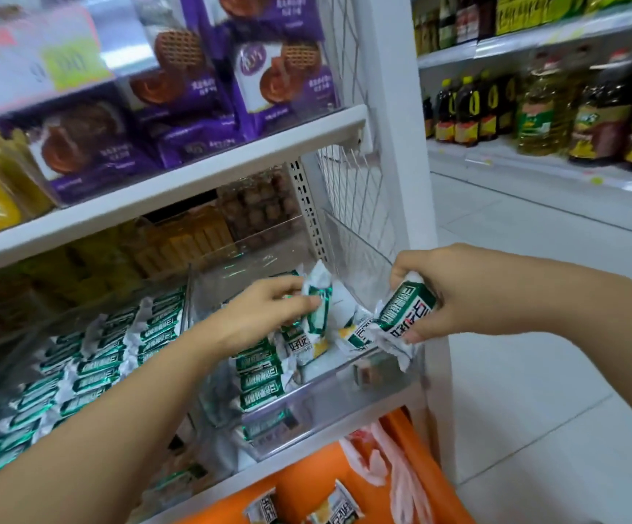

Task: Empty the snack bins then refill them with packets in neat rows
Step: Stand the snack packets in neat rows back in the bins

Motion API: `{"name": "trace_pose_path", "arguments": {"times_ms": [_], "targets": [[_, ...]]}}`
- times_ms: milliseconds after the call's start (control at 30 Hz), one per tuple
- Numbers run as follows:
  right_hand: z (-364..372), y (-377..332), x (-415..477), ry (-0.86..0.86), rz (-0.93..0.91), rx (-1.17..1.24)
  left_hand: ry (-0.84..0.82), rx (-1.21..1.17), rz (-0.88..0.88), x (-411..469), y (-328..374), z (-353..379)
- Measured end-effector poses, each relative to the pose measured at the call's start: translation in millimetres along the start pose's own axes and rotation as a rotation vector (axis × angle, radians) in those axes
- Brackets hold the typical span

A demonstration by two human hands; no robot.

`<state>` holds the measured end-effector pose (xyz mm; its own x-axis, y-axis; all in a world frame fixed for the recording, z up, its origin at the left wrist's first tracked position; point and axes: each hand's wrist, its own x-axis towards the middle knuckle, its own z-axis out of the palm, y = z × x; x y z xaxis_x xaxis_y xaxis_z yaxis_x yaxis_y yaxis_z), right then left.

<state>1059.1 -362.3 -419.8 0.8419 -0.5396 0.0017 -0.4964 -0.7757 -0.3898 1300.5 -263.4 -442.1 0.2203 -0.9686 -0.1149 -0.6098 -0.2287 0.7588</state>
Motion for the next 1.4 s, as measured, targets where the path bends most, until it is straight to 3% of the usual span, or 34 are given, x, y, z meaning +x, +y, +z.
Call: {"name": "trace_pose_path", "arguments": {"times_ms": [100, 167, 333, 600, 767, 967, 1067, 1167, 1400], "targets": [[3, -6, 4, 0.060, -0.055, 0.081, -0.060, -0.493, -0.109, -13, 6, 1], [5, -12, 5, 0.100, -0.078, 0.128, -0.121, -0.606, -0.147, -24, 11, 4], [3, -27, 1, 0.202, -0.196, 0.243, -0.170, -0.588, -0.143, -39, 20, 10], [14, -31, 4, 0.237, -0.246, 0.464, 0.004, -0.471, -0.039, -43, 35, 20], [23, -31, 7, 0.309, -0.243, 0.444, 0.017, -0.186, 0.038, -46, 39, 19], [19, -7, 11, 0.232, -0.154, 0.344, 0.153, -0.127, -0.007, -23, 17, 8], [24, -1, 11, 0.093, -0.096, 0.220, 0.119, -0.076, -0.053, -10, -3, 12], [29, 1, 13, -0.010, -0.084, 0.093, 0.053, 0.191, -0.094, -2, -18, 21], [28, 5, 15, -0.072, -0.058, 0.106, -0.046, 0.722, -0.121, 10, -27, 23]]}}
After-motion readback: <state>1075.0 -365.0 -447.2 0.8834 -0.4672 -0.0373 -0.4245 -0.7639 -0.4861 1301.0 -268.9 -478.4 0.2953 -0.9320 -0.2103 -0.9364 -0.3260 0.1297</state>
